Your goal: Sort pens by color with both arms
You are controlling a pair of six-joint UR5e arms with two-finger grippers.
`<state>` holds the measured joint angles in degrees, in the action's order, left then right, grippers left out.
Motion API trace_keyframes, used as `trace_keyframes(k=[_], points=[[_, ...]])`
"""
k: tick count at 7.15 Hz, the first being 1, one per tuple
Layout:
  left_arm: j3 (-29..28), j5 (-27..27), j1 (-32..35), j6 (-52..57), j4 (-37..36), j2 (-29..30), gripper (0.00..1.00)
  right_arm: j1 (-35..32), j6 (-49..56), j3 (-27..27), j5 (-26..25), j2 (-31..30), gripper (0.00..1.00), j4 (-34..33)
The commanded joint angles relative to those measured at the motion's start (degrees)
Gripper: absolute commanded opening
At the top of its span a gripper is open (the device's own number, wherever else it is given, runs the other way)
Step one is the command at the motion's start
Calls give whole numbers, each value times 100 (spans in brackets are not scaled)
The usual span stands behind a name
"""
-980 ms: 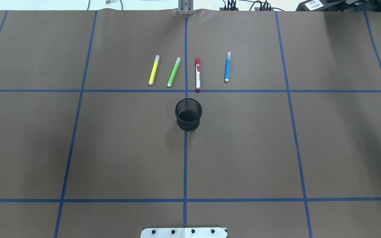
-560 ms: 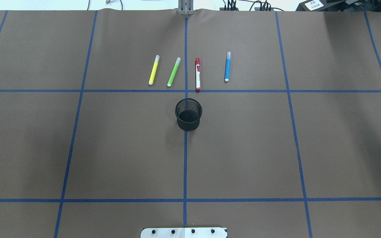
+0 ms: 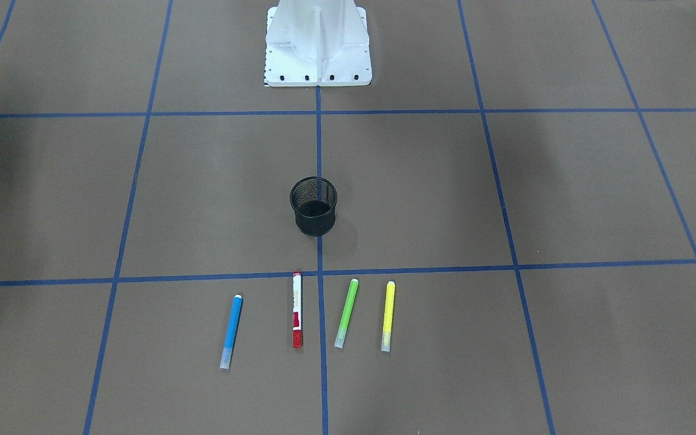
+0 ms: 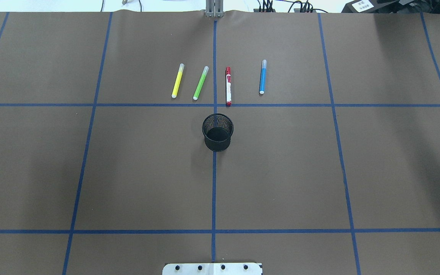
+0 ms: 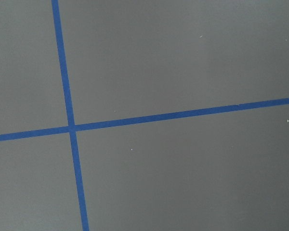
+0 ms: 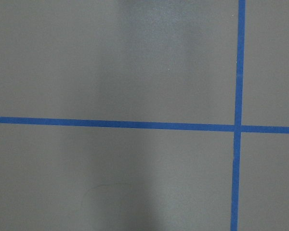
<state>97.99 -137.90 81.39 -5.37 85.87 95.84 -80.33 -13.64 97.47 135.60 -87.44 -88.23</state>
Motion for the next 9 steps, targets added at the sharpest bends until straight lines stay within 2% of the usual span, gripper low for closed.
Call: trace_keyframes(k=[1, 9], points=[[36, -8, 26, -7, -9, -13, 100, 0, -34, -18, 10, -36, 99, 7], [194, 0, 9, -7, -18, -83, 100, 0, -7, 17, 19, -36, 99, 16]])
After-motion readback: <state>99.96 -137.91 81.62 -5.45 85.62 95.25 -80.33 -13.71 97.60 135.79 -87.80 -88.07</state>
